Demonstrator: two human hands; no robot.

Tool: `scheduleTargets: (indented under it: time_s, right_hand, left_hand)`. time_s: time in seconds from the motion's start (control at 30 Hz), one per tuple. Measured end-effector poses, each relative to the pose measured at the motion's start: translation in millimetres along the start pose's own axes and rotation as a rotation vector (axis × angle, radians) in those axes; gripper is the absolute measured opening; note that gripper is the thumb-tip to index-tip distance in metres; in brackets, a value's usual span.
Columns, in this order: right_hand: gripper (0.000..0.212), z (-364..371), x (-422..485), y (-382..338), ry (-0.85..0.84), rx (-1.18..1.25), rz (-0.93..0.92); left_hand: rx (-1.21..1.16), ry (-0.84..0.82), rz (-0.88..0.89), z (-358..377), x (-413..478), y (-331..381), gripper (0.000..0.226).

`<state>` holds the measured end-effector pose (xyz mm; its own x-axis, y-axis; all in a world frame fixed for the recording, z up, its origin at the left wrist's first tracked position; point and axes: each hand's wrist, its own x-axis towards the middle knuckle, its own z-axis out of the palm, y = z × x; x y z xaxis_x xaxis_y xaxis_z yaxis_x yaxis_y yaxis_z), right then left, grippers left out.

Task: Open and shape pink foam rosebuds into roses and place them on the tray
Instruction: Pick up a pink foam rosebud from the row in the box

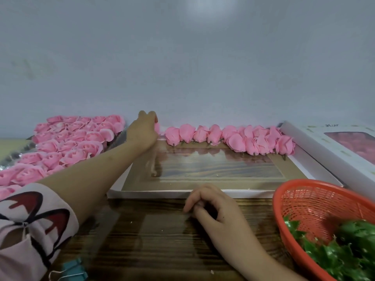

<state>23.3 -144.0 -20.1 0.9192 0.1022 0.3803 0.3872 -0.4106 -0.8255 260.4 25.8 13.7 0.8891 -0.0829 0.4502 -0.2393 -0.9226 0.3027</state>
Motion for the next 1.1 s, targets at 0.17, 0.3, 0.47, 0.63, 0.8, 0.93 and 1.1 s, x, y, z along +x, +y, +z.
scheduleTargets:
  time_s: [0.17,0.3,0.47,0.63,0.8,0.93,1.1]
  right_hand:
    - [0.034,-1,0,1,-0.002,0.023,0.048]
    - [0.036,-2,-3,-4,-0.001,0.096,0.086]
    - [0.02,-2,-4,-7,-0.011,0.219,0.092]
    - [0.02,-1,-8,-7,-0.051,0.151,0.088]
    - [0.013,-1,-4,-2,-0.081,0.153,0.093]
    - [0.023,0,-4,1,-0.04,0.199,0.086]
    - [0.034,-1,-6,6,0.014,0.276,0.082]
  left_hand:
    - [-0.658,0.266,-0.237,-39,-34,29,0.048]
    - [-1.135,0.269,-0.288,-60,-99,74,0.051]
    - [-1.216,0.155,-0.075,-59,-189,99,0.052]
    - [-1.18,0.081,-0.059,-58,-218,78,0.046]
    - [-1.193,0.041,-0.088,-57,-217,69,0.043]
    - [-1.198,0.001,-0.045,-55,-218,70,0.044]
    - [-1.141,0.005,0.02,-56,-221,72,0.048]
